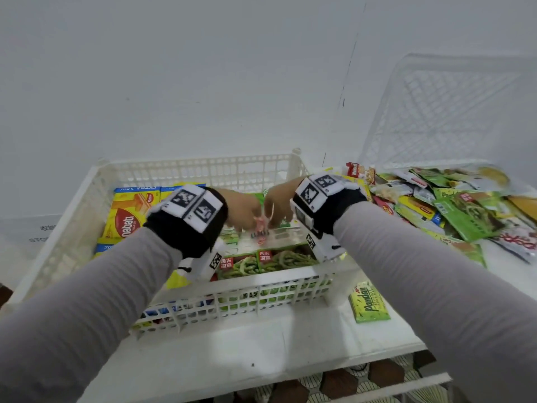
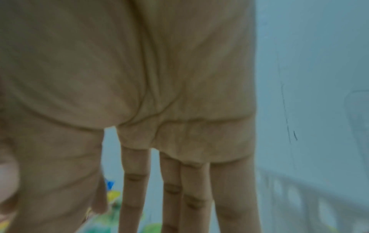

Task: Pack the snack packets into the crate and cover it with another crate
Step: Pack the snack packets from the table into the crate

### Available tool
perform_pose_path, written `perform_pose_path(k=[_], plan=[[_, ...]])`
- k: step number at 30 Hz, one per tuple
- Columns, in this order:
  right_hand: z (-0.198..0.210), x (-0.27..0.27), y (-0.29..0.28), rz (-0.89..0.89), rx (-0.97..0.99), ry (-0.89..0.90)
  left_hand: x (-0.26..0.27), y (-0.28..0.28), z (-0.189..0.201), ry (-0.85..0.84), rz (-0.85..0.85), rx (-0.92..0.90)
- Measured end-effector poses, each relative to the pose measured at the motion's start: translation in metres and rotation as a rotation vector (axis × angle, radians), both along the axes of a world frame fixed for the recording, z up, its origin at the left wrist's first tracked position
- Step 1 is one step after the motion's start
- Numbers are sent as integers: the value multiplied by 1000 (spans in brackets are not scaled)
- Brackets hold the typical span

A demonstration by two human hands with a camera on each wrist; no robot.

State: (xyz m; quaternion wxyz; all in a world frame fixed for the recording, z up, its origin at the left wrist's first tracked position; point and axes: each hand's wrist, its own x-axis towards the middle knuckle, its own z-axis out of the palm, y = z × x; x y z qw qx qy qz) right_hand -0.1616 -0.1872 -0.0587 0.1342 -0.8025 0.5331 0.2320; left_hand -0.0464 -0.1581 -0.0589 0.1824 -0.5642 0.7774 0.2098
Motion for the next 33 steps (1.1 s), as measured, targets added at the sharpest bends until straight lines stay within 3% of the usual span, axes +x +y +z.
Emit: perform_pose_path(k=[3,7,11,16,20,30,33], plan=[[35,-15,4,-19,-25,-107,2,-2,27,277,94,-237],[76,-52,27,-134,-128,-394,-12,1,53,596,186,-443],[83,-92,43,-203,-341,-562,-45,8,70,729,111,-514],[59,-149,54,-322,-487,-685,-97,7,74,612,-69,-470],[30,-207,47,-431,-547,-676,-138,-7,72,462,-172,-405],[-52,-375,-1,-785,-393,-160,-256,-88,40,90,-218,-236],[-66,-403,-15,-890,-368,-148,-278,-115,15,-89,-213,-205]])
